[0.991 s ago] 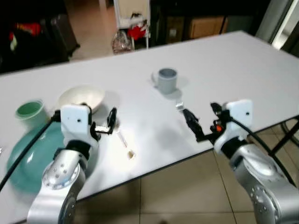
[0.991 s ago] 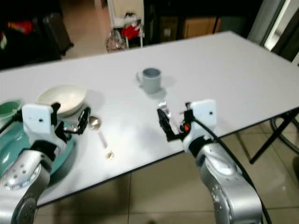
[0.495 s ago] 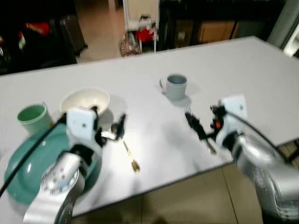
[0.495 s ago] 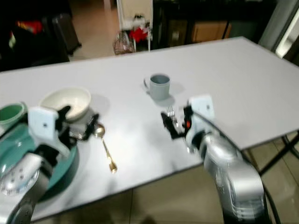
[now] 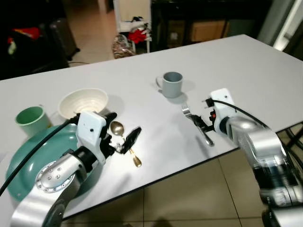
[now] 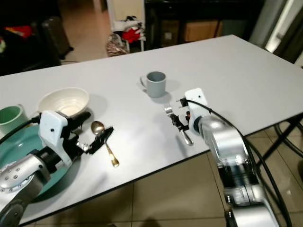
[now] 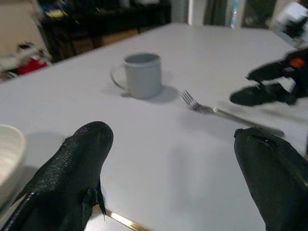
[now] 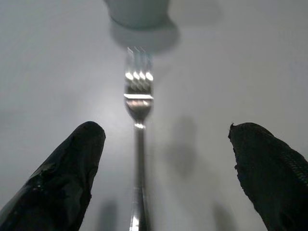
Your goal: Setting the table
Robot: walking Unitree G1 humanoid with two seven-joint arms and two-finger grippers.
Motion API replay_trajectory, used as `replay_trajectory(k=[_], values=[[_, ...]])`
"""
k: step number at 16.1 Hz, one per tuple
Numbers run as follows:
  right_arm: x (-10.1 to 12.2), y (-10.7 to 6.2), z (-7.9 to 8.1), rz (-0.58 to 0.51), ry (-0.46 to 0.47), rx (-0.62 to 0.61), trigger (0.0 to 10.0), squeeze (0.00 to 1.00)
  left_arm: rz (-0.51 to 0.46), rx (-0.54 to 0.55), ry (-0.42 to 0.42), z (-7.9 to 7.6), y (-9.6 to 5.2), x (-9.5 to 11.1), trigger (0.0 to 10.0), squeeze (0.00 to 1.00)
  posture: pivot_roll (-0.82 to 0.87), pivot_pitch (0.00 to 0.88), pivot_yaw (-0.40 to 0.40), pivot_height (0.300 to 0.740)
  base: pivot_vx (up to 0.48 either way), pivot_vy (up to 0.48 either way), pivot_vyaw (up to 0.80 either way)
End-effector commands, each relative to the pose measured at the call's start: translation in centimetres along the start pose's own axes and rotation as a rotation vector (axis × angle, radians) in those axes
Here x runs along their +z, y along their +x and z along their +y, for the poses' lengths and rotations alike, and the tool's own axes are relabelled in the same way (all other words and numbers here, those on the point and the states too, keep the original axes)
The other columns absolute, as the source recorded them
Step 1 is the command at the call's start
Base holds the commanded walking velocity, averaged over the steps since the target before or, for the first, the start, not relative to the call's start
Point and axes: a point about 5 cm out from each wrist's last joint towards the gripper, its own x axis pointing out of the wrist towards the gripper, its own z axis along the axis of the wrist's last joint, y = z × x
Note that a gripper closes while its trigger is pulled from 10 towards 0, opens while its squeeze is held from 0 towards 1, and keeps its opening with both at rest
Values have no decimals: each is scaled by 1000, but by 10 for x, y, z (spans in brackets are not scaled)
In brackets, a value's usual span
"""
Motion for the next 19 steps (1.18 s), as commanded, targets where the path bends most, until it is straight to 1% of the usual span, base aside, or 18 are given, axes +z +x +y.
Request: replay_trajectory(k=[1,2,3,4,19], values=[[0,4,-1,14,-6,16,10000,0,7,-36,1,-3,-1,2,10000,0,-79,38,51,740,0,0,0],[1,10,1,15,29,75,7451,0,22,-50,2,-3,-4,1,10000,0,-74,43,47,740,0,0,0],[2,14,4,3,30,123,2902,0,33,-60,6,-3,-7,1,10000,0,-68,46,43,740,0,0,0],[2,18,5,11,15,150,863,0,46,-68,13,-4,-9,0,10000,0,-62,50,39,740,0,0,0],[2,18,5,11,15,150,863,0,46,-68,13,-4,-9,0,10000,0,-62,50,39,740,0,0,0]])
